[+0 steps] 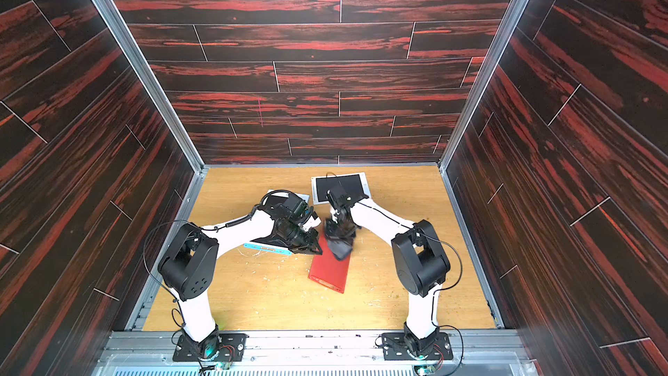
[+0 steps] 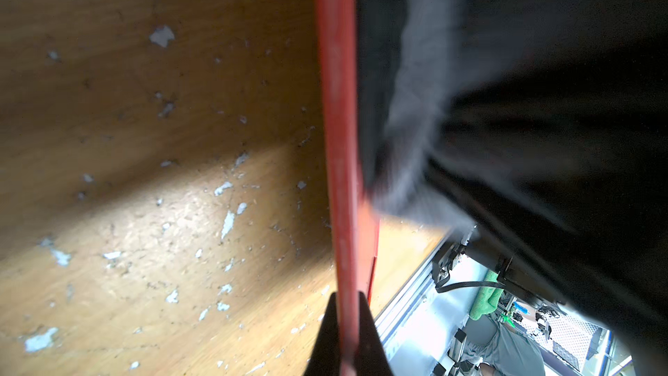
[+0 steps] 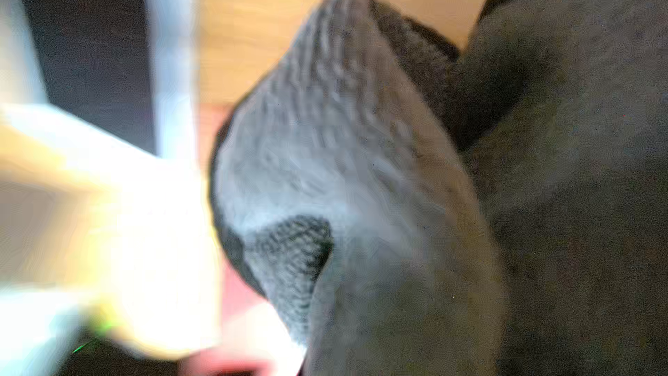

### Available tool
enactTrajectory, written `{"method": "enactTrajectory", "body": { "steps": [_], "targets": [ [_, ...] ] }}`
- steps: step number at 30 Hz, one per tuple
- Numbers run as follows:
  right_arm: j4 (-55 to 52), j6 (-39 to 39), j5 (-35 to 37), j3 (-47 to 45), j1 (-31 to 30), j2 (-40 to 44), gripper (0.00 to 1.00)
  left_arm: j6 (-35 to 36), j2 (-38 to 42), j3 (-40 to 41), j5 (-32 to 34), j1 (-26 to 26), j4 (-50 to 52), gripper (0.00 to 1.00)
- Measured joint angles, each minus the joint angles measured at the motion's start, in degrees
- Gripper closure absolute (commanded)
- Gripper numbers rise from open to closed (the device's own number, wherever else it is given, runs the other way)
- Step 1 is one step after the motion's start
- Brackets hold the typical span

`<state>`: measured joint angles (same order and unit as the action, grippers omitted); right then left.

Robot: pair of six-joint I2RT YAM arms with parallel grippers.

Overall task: Wipe the drawing tablet
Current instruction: Wipe the dirt from the drawing tablet.

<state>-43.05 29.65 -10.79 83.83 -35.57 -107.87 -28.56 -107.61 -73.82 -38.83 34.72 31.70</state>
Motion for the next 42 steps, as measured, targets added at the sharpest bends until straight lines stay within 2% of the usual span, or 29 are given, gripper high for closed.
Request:
{"method": "enactTrajectory", "body": {
  "steps": [5, 8, 10, 15, 17, 20, 23, 29, 35, 42],
  "targets": [
    [8.8, 3.7, -14.3, -1.8, 2.1, 0.4, 1.0, -0.5, 0.0, 0.2, 0.4, -0.4, -0.1, 1.0],
    [13.2, 5.2, -19.1, -6.3, 5.1, 0.5, 1.0, -0.7, 0.0, 0.8, 0.5, -0.5, -0.6, 1.0],
    [13.9, 5.1, -18.0, -9.7, 7.1, 1.2, 1.0, -0.8, 0.0, 1.0, 0.4, -0.6, -1.1, 1.0],
    [9.6, 2.7, -2.1, -19.1, 10.8, 3.5, 1.0, -0.8, 0.1, 1.0, 0.0, -0.5, -1.4, 1.0],
    [9.4, 2.1, 0.5, -21.8, 10.8, 5.0, 1.0, -0.6, 0.4, 1.0, -0.1, -0.4, -1.7, 1.0],
    [9.3, 1.4, 0.6, -23.6, 8.0, 7.3, 1.0, -0.6, 0.4, 1.0, 0.0, -0.2, -1.9, 1.0],
    [7.7, 1.3, -0.6, -22.1, 2.3, 7.8, 1.0, -0.6, 0.4, 1.0, 0.5, -0.2, -1.4, 1.0],
    [8.6, 5.7, -11.3, -17.8, -9.2, 11.0, 1.0, -0.1, 0.4, 1.0, 1.6, -0.5, -0.7, 1.0],
    [14.6, 13.3, -19.4, -21.5, -9.7, 12.6, 1.0, -0.1, 0.8, 1.2, 1.6, -0.8, 0.1, 1.0],
    [19.2, 13.1, -22.5, -26.2, -7.6, 12.6, 1.0, 0.7, 0.8, 1.4, 2.0, -0.8, -0.1, 1.0]
  ]
}}
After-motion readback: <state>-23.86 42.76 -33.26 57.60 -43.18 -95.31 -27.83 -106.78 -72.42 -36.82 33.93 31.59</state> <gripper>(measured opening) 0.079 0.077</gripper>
